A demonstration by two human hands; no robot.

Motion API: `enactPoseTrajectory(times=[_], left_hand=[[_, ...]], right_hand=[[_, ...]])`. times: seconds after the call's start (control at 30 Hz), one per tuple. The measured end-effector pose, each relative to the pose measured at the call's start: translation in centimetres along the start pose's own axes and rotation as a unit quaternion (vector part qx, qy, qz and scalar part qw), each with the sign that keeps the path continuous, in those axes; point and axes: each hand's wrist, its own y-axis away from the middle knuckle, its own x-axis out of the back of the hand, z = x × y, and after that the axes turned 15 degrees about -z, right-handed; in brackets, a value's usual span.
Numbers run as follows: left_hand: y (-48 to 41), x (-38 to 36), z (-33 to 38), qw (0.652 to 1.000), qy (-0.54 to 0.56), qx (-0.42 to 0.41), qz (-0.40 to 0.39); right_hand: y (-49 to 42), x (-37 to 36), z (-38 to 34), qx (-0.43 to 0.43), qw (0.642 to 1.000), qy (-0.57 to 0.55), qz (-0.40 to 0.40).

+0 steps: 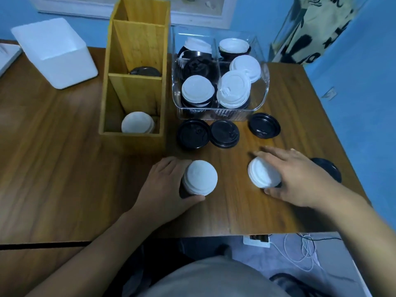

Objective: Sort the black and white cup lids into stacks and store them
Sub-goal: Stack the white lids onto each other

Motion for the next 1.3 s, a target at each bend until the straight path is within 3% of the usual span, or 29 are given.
enactPoseTrajectory(times=[0.1,0.37,0.57,0.73,0.8,0.97,1.3], left_hand=[[-1.0,-1.0,1.9,1.0,0.006,0.001,0.005],[-2.8,-1.9,4.2,0.999,-0.035,0.002,-0.006],[-2.6,-1.0,4.5,1.0,-0.016,-0.014,-0.021],[-3.3,-1.8,4.8,1.0,0.003,-0.02,-0.02],[-3.5,-2.3,4.6,1.0,0.004,-0.02,-0.016],[-3.7,-3.2,4.3,0.999,0.015,-0.044,0.01],[-3.6,-3.6,3.9,0.999,0.024,-0.042,0.012]], right_hand=[[-0.1,-0.2,0.3,-0.007,0.999,-0.045,0.003],[-0.7,-3.5,0.2,0.071,0.978,-0.182,0.075],[-0.7,-4.9,0.2,0.078,0.963,-0.216,0.139],[-0.2,-3.7,-0.2,0.031,0.926,-0.317,0.204],[0.0,-3.1,-1.1,0.048,0.91,-0.348,0.22],[-0.9,-3.0,-4.6,0.118,0.916,-0.344,0.167],[-2.2,-2.4,-6.4,0.127,0.935,-0.307,0.127]])
